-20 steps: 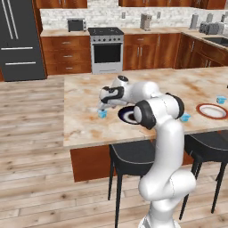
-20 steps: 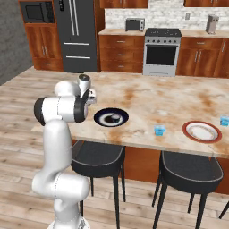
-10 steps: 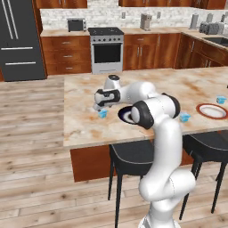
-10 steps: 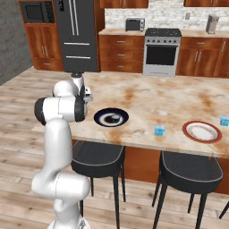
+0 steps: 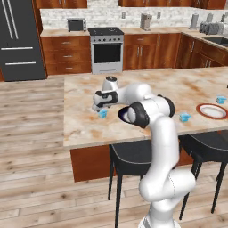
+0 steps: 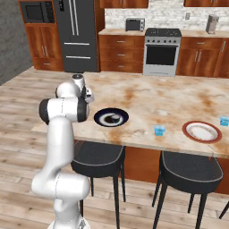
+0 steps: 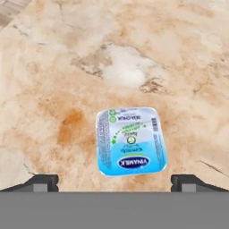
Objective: Place two yogurt containers on each plate.
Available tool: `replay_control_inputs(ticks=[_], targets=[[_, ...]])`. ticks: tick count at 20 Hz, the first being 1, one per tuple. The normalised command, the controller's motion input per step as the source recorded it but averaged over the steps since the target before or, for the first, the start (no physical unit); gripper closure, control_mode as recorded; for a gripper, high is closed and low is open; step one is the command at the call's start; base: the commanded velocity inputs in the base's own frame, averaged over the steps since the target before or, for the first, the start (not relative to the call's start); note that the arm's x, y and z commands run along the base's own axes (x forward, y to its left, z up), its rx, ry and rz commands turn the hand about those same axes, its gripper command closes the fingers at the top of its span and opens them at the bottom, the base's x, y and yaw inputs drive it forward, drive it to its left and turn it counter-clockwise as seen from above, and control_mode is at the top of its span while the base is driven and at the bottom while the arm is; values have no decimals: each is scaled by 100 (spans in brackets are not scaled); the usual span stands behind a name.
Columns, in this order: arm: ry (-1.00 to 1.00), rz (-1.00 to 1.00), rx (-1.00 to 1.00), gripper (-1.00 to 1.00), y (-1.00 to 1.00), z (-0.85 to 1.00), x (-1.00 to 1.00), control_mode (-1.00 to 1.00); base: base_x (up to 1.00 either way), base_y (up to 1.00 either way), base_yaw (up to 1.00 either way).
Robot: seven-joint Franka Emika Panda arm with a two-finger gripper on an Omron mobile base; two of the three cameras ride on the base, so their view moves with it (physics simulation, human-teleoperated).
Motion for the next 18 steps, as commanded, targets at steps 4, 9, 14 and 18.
replay_control_inputs(ticks=[4, 9, 14, 18], targets=[[0, 0, 0, -100, 0, -20, 30, -100, 0, 0, 0], [3, 0, 0, -100, 0, -16, 12, -100, 0, 0, 0], [8, 0, -1, -100, 2, -16, 4, -100, 0, 0, 0], [8, 0, 0, -100, 0, -15, 4, -100, 0, 0, 0]])
